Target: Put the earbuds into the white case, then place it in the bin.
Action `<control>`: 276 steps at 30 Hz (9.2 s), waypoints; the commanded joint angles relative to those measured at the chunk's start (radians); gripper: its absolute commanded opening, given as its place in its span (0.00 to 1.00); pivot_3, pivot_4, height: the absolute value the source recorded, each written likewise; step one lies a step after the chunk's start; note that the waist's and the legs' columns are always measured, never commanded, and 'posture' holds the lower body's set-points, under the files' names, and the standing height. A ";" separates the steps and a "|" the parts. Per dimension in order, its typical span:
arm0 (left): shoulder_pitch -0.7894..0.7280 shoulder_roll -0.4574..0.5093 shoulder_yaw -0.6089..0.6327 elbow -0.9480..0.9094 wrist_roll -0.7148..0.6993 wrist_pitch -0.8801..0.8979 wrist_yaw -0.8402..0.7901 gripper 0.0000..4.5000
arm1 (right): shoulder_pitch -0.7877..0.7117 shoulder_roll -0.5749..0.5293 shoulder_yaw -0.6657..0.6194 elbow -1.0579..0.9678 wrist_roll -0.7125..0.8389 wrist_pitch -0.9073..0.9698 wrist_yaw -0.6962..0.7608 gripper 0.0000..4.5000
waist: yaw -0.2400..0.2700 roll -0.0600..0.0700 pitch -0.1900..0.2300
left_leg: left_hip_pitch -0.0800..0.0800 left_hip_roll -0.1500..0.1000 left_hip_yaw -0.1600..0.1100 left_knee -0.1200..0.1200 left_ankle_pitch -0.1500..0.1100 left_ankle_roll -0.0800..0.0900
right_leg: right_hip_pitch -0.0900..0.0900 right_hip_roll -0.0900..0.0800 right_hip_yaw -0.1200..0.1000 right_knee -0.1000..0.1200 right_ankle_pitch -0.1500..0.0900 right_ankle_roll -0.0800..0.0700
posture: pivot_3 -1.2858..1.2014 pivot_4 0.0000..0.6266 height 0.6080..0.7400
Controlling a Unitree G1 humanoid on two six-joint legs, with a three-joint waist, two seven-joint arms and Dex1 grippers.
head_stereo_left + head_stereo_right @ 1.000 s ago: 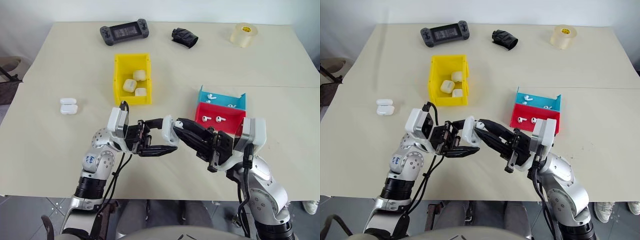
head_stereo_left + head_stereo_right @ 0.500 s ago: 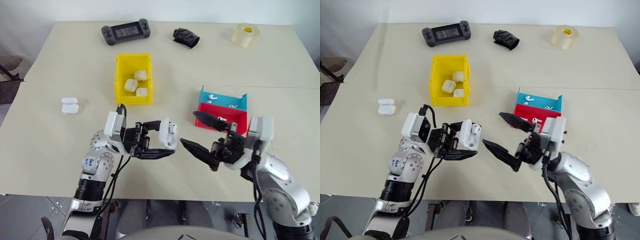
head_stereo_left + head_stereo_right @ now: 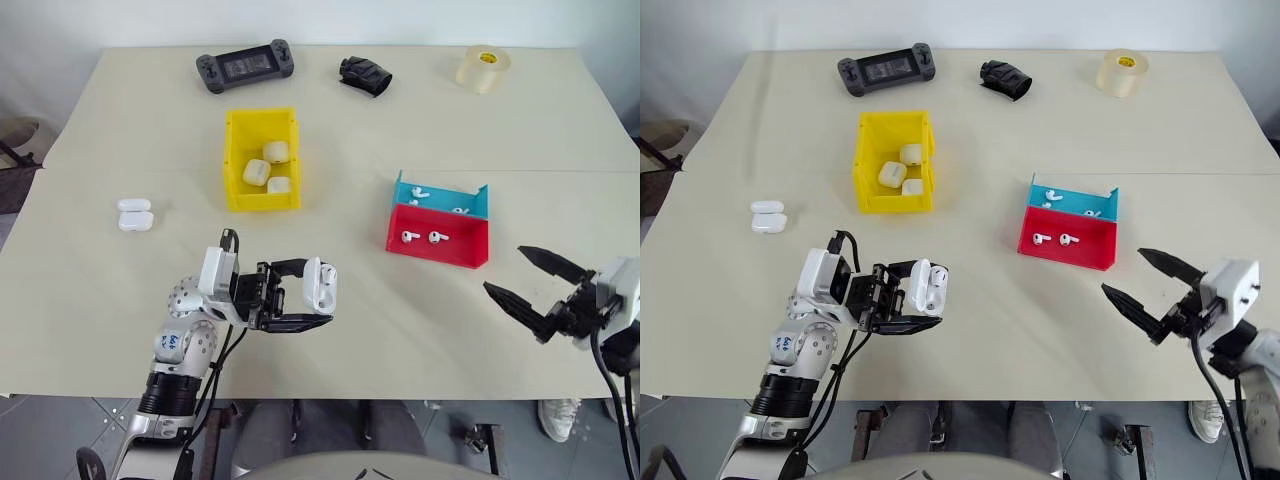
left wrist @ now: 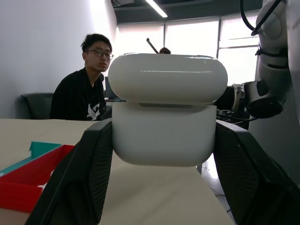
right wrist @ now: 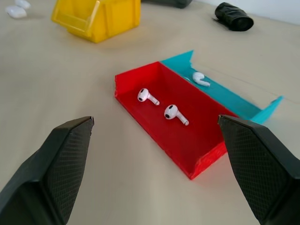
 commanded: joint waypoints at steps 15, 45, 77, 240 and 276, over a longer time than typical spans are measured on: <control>0.076 -0.027 -0.034 -0.118 0.020 -0.038 0.102 0.62 | -1.131 -0.210 0.731 0.673 -0.517 0.309 0.155 0.99 | 0.003 0.003 0.002 | -0.007 -0.001 -0.001 0.000 0.000 0.000 | -0.005 -0.002 -0.003 -0.003 0.000 0.000 | 0.52 0.24 1.00; 0.139 -0.008 -0.044 -0.147 0.021 -0.096 0.149 0.62 | -1.431 0.024 0.818 1.372 -0.887 -0.252 0.313 0.99 | -0.022 0.003 0.002 | -0.009 -0.001 0.001 0.000 0.000 -0.001 | -0.013 -0.002 -0.003 0.009 0.000 0.000 | 0.52 0.24 1.00; 0.117 -0.002 -0.036 -0.142 0.019 -0.091 0.152 0.62 | -1.383 0.033 0.822 1.382 -0.936 -0.375 0.372 0.40 | -0.023 0.003 0.002 | -0.009 -0.001 0.002 0.001 0.000 -0.001 | -0.013 -0.002 -0.003 0.010 0.000 0.000 | 0.52 0.24 1.00; -0.076 0.022 0.039 -0.036 -0.026 0.040 0.152 0.62 | -0.449 0.487 0.177 -0.422 0.409 0.593 -0.237 0.11 | -0.015 0.003 0.003 | -0.008 -0.002 0.000 0.003 0.001 -0.003 | -0.014 -0.002 -0.001 0.016 0.000 0.000 | 0.52 0.24 1.00; -0.159 -0.039 0.051 -0.069 -0.048 0.156 0.236 0.62 | -0.256 0.640 0.570 -0.305 0.198 0.185 -0.280 0.11 | -0.019 0.003 0.002 | -0.007 -0.001 0.000 0.001 0.001 -0.003 | -0.014 0.000 0.000 0.016 0.000 0.000 | 0.52 0.24 1.00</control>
